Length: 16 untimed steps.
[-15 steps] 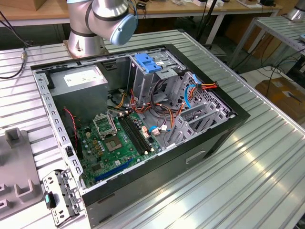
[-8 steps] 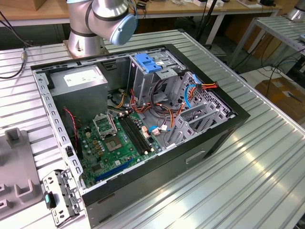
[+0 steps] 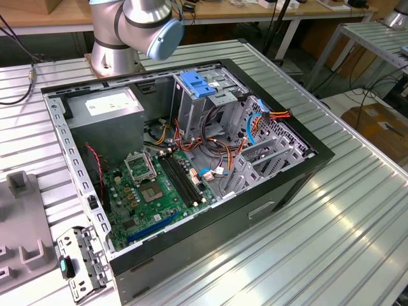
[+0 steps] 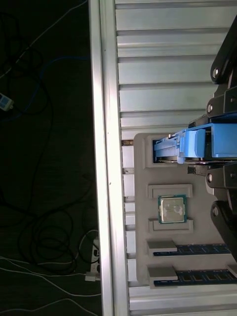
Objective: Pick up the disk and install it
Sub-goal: 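Pick up the disk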
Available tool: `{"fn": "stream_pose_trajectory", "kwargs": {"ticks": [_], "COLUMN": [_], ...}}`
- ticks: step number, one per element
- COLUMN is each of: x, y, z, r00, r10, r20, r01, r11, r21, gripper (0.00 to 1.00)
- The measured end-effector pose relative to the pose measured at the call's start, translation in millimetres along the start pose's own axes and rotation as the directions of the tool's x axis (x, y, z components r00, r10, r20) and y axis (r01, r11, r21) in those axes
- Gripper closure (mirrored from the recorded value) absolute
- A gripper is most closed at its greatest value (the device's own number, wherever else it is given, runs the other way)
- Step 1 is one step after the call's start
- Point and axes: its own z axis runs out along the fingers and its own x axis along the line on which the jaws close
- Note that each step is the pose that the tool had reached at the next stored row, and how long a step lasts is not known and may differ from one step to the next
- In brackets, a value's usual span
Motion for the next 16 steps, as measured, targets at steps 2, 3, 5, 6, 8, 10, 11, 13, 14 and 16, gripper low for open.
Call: {"fn": "stream_pose_trajectory", "kwargs": {"ticks": [2, 3, 5, 6, 8, 10, 11, 13, 14, 16], "x": [0.0, -0.1, 0.0, -0.1, -0.1, -0.1, -0.1, -0.1, -0.1, -0.1], "y": [0.0, 0.0, 0.0, 0.0, -0.1, 0.0, 0.0, 0.0, 0.0, -0.1], "z": [-1.0, -1.4, -1.6, -1.7, -1.9, -2.1, -2.7, -3.5, -4.3, -6.6], "r00": [1.0, 1.0, 1.0, 1.0, 1.0, 1.0, 1.0, 1.0, 1.0, 1.0], "r10": [0.0, 0.0, 0.0, 0.0, 0.0, 0.0, 0.0, 0.0, 0.0, 0.0], "r20": [0.0001, 0.0001, 0.0001, 0.0001, 0.0, 0.0, 0.0, -0.0001, -0.0001, -0.0003], "r01": [0.0, 0.0, 0.0, 0.0, 0.0, 0.0, 0.0, 0.0, 0.0, 0.0], "r11": [1.0, 1.0, 1.0, 1.0, 1.0, 1.0, 1.0, 1.0, 1.0, 1.0], "r21": [0.0001, 0.0001, 0.0002, 0.0001, 0.0001, 0.0, -0.0001, -0.0001, -0.0001, 0.0001], "gripper": [0.63, 0.63, 0.63, 0.63, 0.63, 0.63, 0.63, 0.63, 0.63, 0.63]}}
